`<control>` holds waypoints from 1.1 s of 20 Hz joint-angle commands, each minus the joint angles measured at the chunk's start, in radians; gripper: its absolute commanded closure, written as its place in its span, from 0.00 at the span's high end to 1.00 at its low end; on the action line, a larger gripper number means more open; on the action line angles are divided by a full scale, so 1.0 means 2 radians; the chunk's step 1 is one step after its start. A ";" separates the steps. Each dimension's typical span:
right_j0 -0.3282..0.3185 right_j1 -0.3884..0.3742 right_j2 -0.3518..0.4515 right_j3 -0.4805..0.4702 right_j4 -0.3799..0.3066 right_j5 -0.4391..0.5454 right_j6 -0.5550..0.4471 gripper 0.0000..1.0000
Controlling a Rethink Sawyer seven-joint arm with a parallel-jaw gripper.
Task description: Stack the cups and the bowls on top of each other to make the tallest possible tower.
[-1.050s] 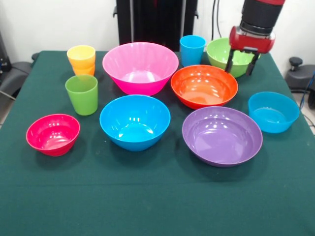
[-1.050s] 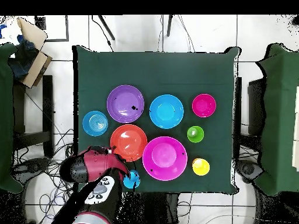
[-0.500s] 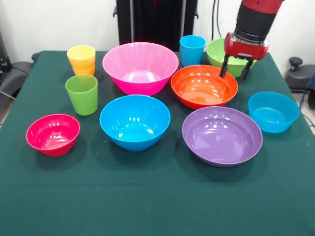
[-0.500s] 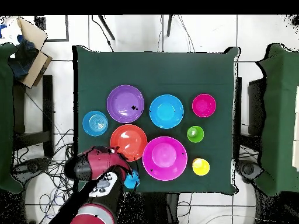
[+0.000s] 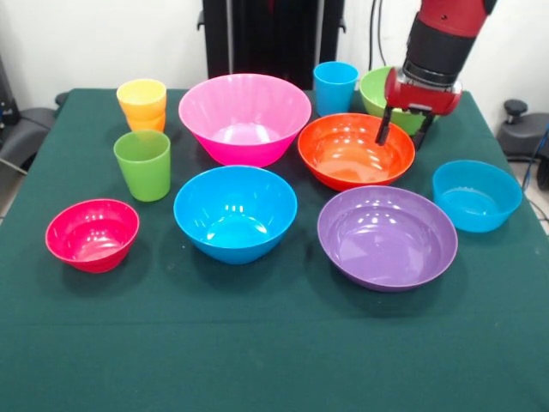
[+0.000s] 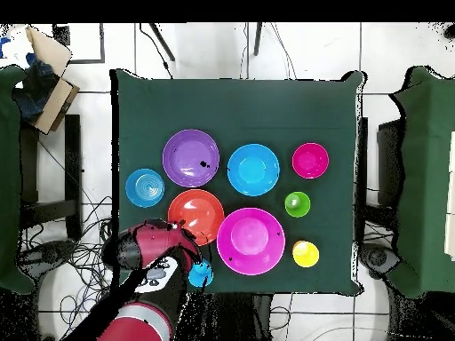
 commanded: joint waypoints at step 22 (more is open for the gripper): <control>0.012 0.035 0.015 -0.057 -0.008 -0.015 0.058 0.00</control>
